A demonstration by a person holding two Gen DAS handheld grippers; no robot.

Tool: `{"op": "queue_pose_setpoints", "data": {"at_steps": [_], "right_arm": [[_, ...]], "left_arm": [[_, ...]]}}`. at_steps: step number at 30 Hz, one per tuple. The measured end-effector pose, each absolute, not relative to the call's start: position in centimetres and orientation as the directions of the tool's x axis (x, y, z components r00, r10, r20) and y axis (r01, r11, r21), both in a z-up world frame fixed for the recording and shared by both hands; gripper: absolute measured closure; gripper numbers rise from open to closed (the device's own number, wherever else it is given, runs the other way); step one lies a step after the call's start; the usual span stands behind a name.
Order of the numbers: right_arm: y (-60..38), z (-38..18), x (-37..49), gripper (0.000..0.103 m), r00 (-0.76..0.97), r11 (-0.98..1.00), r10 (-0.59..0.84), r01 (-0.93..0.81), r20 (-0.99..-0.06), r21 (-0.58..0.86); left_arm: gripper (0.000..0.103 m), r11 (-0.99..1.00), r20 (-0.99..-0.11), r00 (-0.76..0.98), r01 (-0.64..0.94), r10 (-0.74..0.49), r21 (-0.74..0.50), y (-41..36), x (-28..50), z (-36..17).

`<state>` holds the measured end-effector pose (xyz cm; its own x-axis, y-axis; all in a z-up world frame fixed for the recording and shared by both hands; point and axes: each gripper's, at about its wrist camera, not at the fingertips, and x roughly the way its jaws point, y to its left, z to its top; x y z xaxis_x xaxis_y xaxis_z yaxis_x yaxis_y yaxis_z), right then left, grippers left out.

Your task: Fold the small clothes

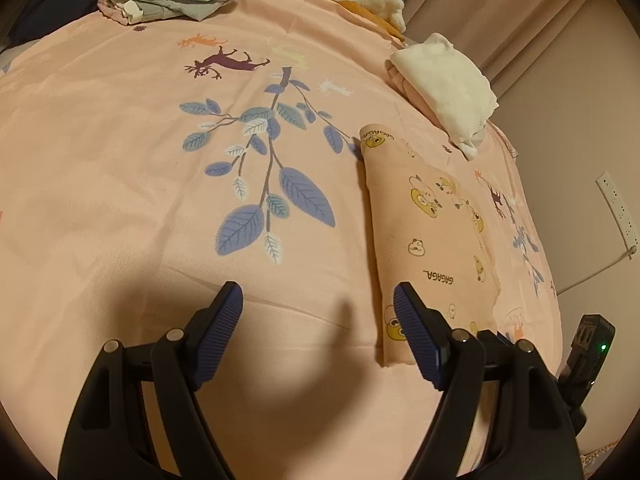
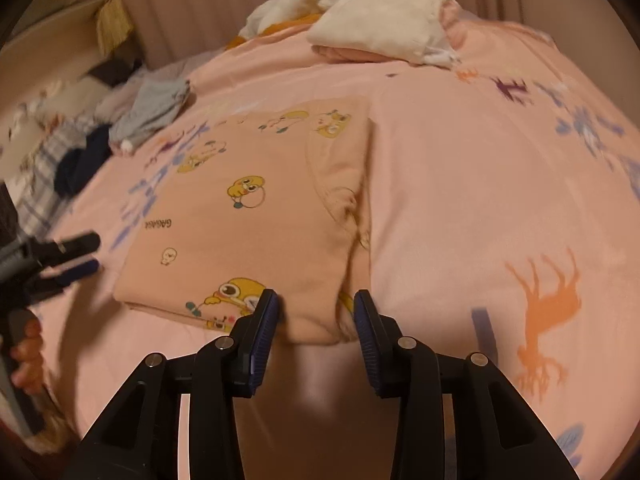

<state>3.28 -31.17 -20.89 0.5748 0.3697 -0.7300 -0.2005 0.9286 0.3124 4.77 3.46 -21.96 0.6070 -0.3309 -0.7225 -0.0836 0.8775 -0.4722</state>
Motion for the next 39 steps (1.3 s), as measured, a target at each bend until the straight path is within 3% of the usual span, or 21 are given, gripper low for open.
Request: {"op": "queue_pose_setpoints", "data": {"at_steps": [4, 7, 9, 11, 16, 21, 24, 26, 31, 34, 39], "right_arm": [[-33.0, -19.9, 3.0, 0.062, 0.524, 0.907, 0.401, -0.112, -0.751, 0.407], [-34.4, -17.8, 3.3, 0.059, 0.564, 0.927, 0.335, -0.052, -0.755, 0.372], [-35.5, -15.5, 4.0, 0.042, 0.623, 0.921, 0.322, -0.03, -0.713, 0.39], [-36.6, -13.5, 5.3, 0.032, 0.653, 0.879, 0.377, -0.028, -0.657, 0.476], [-38.6, -12.9, 8.6, 0.031, 0.7, 0.738, 0.484, -0.005, -0.525, 0.674], [-37.1, -18.3, 9.9, 0.03, 0.626, 0.682, 0.561, 0.021, -0.542, 0.731], [-35.8, -21.0, 11.2, 0.03, 0.514, 0.745, 0.536, 0.085, -0.67, 0.661], [-35.4, -20.4, 11.2, 0.03, 0.516, 0.762, 0.533, 0.052, -0.67, 0.646], [-34.9, -19.4, 11.1, 0.022, 0.475, 0.786, 0.567, -0.069, -0.673, 0.614], [-36.0, -20.9, 11.5, 0.021, 0.455, 0.749, 0.609, -0.062, -0.65, 0.659], [-37.6, -22.3, 11.8, 0.017, 0.434, 0.612, 0.737, -0.101, -0.519, 0.785]], "left_arm": [[0.025, 0.872, -0.727, 0.599, -0.095, -0.336, -0.481, 3.8, 5.0, -22.2], [0.024, 0.852, -0.721, 0.591, -0.106, -0.361, -0.513, 4.4, 5.1, -22.6], [0.024, 0.841, -0.719, 0.587, -0.116, -0.372, -0.529, 4.7, 5.4, -22.8], [0.024, 0.84, -0.722, 0.584, -0.12, -0.371, -0.529, 4.8, 5.7, -22.8], [0.022, 0.885, -0.738, 0.613, -0.13, -0.284, -0.448, 3.7, 6.4, -22.5], [0.018, 0.915, -0.746, 0.618, -0.1, -0.25, -0.39, 2.8, 7.0, -22.9], [0.008, 0.916, -0.735, 0.631, -0.094, -0.248, -0.39, 2.4, 7.4, -23.1], [0.0, 0.912, -0.731, 0.632, -0.091, -0.258, -0.401, 2.1, 7.8, -23.2], [0.001, 0.928, -0.745, 0.626, -0.089, -0.231, -0.363, 0.8, 8.5, -23.3], [0.001, 0.899, -0.739, 0.606, -0.087, -0.294, -0.429, 0.8, 9.3, -23.4], [0.001, 0.812, -0.704, 0.492, 0.012, -0.512, -0.583, -0.8, 10.6, -23.3]]}}
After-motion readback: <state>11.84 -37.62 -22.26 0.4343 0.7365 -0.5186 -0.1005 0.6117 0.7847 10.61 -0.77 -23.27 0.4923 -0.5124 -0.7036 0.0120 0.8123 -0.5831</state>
